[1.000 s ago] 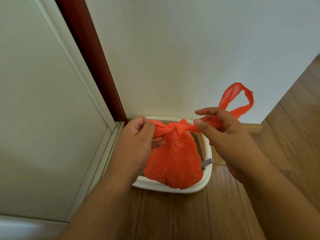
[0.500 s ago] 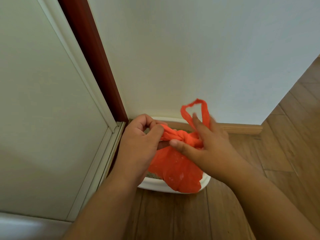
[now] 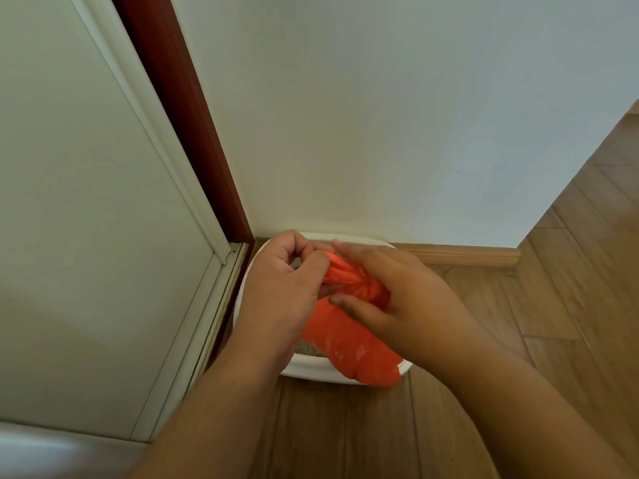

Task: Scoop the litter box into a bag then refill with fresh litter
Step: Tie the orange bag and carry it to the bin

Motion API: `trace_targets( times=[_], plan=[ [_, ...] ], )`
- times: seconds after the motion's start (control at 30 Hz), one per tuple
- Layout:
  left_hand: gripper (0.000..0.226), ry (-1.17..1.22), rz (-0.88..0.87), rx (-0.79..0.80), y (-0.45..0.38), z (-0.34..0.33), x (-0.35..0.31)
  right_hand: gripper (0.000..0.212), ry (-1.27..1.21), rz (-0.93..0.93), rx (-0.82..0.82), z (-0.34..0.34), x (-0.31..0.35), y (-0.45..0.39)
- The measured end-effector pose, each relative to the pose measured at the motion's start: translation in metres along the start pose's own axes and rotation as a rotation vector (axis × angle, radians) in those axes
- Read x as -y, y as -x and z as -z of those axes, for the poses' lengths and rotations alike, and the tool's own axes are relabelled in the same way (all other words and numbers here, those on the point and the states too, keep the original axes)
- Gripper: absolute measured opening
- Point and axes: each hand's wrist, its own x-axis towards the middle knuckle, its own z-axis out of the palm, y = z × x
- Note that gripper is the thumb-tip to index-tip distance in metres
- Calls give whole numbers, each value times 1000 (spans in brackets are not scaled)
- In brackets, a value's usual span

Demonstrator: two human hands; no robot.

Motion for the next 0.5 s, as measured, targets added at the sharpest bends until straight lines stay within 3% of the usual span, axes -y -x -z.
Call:
trace_targets(
  times=[0.1,0.17,0.23,0.33,0.5],
  plan=[
    [9,67,-35,36,1,2,-1,66,-8,0,-6,2,0,0],
    [27,76,-93,68,0,2,0,61,-41,5,-28,2,1,0],
    [42,-88,-242,98,0,2,3,51,-98,8,-92,2,-1,-1],
    [35,-451,-501,118,0,1,8,35,-188,-63,-197,4,-5,-2],
    [34,-451,-375,227,4,-3,14,21,-412,-212,-209,12,-4,-2]
  ],
)
